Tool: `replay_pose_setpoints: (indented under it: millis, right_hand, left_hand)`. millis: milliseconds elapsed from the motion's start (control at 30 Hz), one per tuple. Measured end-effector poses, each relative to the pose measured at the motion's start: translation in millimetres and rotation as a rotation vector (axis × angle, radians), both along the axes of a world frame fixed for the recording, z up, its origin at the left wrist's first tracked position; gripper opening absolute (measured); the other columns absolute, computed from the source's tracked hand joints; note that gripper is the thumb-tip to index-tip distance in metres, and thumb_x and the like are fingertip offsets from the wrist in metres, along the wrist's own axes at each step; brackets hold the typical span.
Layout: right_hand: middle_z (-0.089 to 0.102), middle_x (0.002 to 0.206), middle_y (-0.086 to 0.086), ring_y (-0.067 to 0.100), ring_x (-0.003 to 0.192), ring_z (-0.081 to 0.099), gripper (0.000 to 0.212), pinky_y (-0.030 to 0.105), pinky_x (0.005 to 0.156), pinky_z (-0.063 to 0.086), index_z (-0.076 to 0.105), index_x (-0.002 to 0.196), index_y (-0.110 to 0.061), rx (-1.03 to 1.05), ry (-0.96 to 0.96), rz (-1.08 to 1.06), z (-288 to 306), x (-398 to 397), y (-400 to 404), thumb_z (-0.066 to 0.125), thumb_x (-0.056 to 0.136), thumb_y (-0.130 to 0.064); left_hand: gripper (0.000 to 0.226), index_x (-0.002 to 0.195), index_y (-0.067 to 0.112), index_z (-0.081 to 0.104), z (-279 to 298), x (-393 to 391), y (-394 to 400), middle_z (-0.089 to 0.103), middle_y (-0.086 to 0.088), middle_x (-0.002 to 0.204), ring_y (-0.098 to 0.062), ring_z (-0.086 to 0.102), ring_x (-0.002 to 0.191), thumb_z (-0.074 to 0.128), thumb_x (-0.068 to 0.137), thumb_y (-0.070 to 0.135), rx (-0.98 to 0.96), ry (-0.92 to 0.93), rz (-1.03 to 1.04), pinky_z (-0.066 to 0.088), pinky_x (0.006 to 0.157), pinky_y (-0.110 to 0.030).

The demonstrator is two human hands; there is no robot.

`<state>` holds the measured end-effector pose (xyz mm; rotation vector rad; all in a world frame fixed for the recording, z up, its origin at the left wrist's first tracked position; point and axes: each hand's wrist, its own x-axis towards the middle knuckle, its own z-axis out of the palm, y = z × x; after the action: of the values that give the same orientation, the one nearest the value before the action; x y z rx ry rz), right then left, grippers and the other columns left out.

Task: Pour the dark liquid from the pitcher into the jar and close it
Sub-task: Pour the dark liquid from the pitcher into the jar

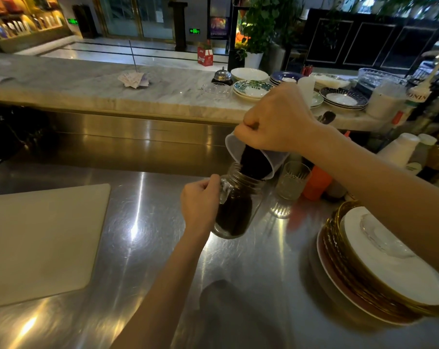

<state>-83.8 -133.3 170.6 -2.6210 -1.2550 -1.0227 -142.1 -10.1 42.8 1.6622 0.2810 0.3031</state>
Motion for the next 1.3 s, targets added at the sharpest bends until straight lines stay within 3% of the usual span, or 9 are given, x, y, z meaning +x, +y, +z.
replay_pose_setpoints:
  millis: [1300]
  right_hand:
    - [0.02, 0.034, -0.006, 0.011, 0.034, 0.017, 0.042, 0.013, 0.049, 0.007, 0.045, 0.032, -0.016, -0.038, -0.045, 0.038, -2.8, -5.7, 0.6, 0.043, 0.075, -0.019]
  left_hand:
    - [0.052, 0.036, 0.02, 0.034, -1.6, -0.6, -1.7, 0.028, 0.009, 0.025, -0.007, 0.025, 0.039, 0.051, 0.084, 0.015, -0.073, 0.027, -0.015, 0.026, 0.047, -0.022]
